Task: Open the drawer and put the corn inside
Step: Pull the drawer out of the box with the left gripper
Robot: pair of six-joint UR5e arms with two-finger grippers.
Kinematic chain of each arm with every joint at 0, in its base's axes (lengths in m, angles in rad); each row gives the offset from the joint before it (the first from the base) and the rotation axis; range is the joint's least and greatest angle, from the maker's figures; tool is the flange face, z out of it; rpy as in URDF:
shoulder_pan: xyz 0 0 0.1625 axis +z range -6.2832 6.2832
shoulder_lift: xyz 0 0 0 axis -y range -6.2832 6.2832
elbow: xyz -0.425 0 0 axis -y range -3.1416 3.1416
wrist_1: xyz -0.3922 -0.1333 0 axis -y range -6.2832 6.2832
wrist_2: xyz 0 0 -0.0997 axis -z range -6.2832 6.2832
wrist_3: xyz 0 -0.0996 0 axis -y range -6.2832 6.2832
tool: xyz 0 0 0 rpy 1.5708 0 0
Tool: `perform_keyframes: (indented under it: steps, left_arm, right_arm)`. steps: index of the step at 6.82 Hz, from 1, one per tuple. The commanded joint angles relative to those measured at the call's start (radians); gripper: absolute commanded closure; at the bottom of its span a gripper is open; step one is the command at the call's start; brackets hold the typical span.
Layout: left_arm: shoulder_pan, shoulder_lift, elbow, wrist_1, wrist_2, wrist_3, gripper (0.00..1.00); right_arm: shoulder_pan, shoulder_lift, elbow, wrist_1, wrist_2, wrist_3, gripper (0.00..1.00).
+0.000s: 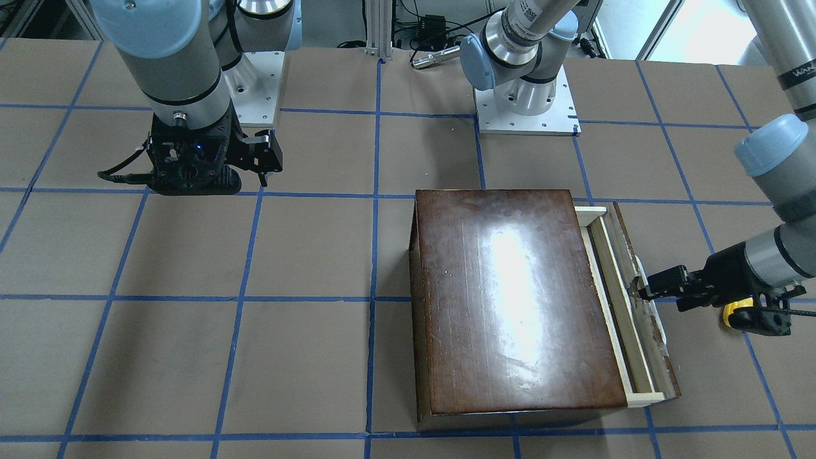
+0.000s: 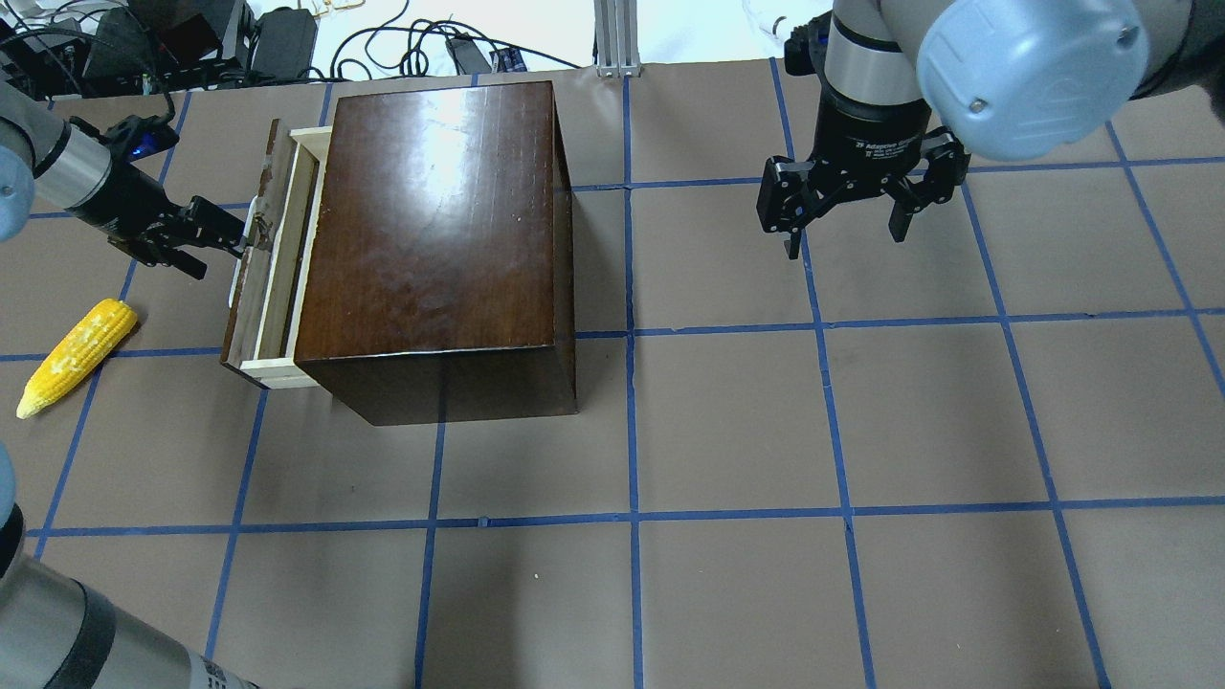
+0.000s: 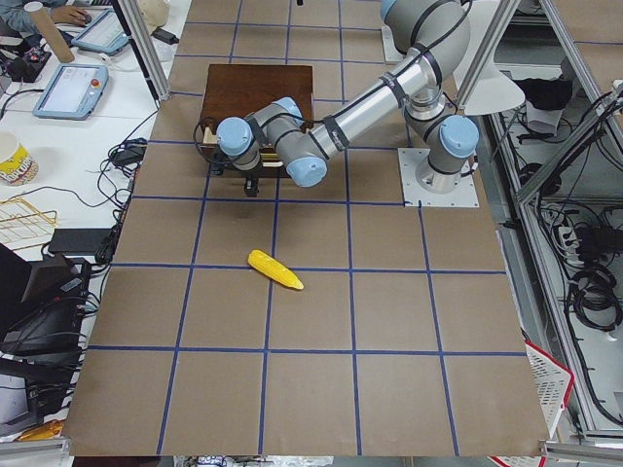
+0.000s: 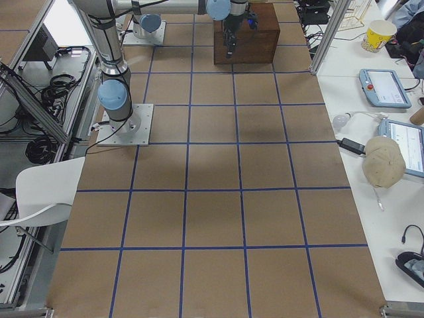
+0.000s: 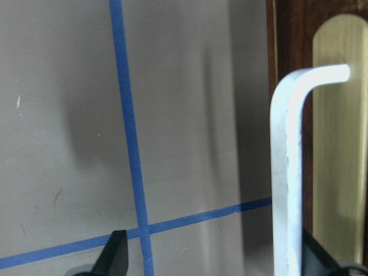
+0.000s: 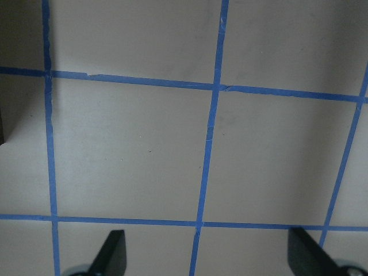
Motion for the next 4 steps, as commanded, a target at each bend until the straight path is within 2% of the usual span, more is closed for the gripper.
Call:
perform_keyframes:
  steps: [1,4]
  left_arm:
    - [0.018,-0.005,0.001,0.014,0.031,0.021,0.00]
    - [0.023,-0.008,0.004,0.024,0.035,0.025,0.00]
  right_arm:
    - [0.000,0.000,0.000,0.000,-0.001,0.000,0.00]
    - [0.000,0.000,0.000,0.000,-0.001,0.000,0.00]
